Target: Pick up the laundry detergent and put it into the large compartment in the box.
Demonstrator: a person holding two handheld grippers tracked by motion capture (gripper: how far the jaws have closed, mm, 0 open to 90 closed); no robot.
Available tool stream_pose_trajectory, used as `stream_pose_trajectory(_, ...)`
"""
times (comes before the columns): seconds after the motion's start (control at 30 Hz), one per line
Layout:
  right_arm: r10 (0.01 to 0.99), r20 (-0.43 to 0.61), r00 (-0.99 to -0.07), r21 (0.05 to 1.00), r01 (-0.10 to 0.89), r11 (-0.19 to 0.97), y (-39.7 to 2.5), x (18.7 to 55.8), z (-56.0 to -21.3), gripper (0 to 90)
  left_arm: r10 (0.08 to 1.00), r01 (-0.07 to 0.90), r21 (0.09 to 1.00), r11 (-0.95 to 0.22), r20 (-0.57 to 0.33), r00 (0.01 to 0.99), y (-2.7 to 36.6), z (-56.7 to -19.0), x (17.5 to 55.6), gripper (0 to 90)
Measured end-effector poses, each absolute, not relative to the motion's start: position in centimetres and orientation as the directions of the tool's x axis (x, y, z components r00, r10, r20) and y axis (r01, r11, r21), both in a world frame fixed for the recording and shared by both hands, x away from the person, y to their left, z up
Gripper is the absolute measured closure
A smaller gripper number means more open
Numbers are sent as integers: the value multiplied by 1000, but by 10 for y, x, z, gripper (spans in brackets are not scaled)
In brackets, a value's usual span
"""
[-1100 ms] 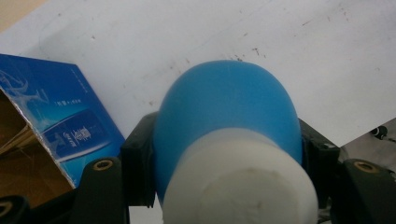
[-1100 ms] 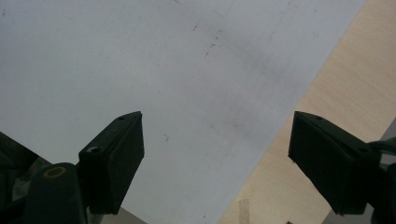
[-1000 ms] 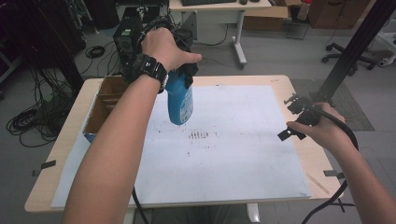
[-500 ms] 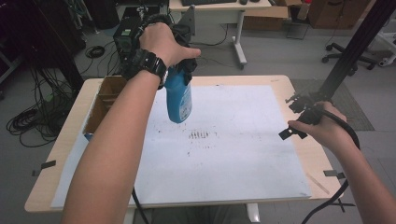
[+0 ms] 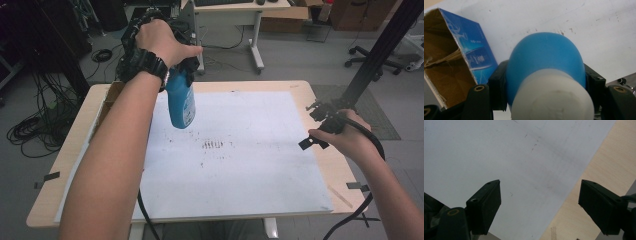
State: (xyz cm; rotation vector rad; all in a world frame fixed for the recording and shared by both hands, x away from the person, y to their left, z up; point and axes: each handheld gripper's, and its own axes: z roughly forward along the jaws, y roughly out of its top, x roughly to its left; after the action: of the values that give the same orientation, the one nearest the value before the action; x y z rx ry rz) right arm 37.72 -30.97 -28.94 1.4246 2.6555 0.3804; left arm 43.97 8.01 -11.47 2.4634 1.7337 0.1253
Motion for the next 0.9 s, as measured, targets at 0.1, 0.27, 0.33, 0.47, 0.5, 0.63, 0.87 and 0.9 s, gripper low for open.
stream_pose_trajectory(0.1, 832, 28, -554, 268, 806, 527, -310, 377, -290, 181, 947, 936, 157, -315, -15, 321, 89, -112, 441, 375)
stream_pose_trajectory(0.27, 833, 27, -553, 268, 806, 527, -311, 378, -289, 181, 954, 942, 162, -293, -12, 299, 101, -109, 442, 375)
stream_pose_trajectory(0.33, 834, 28, -552, 272, 807, 525, -311, 378, -289, 181, 959, 947, 160, -277, -5, 282, 109, -107, 442, 375)
stream_pose_trajectory(0.47, 834, 30, -551, 272, 808, 523, -311, 379, -289, 181, 966, 953, 160, -257, 7, 260, 120, -106, 443, 375)
stream_pose_trajectory(0.5, 834, 30, -551, 272, 808, 523, -311, 379, -289, 181, 968, 955, 163, -249, 7, 251, 123, -106, 443, 375)
stream_pose_trajectory(0.63, 834, 31, -551, 271, 808, 524, -310, 379, -290, 181, 974, 960, 165, -225, 10, 226, 134, -105, 443, 375)
stream_pose_trajectory(0.87, 838, 33, -544, 271, 812, 517, -311, 379, -289, 182, 980, 966, 167, -198, 18, 198, 153, -102, 442, 375)
stream_pose_trajectory(0.9, 838, 33, -544, 272, 812, 516, -311, 380, -289, 182, 982, 968, 165, -191, 25, 190, 157, -101, 442, 375)
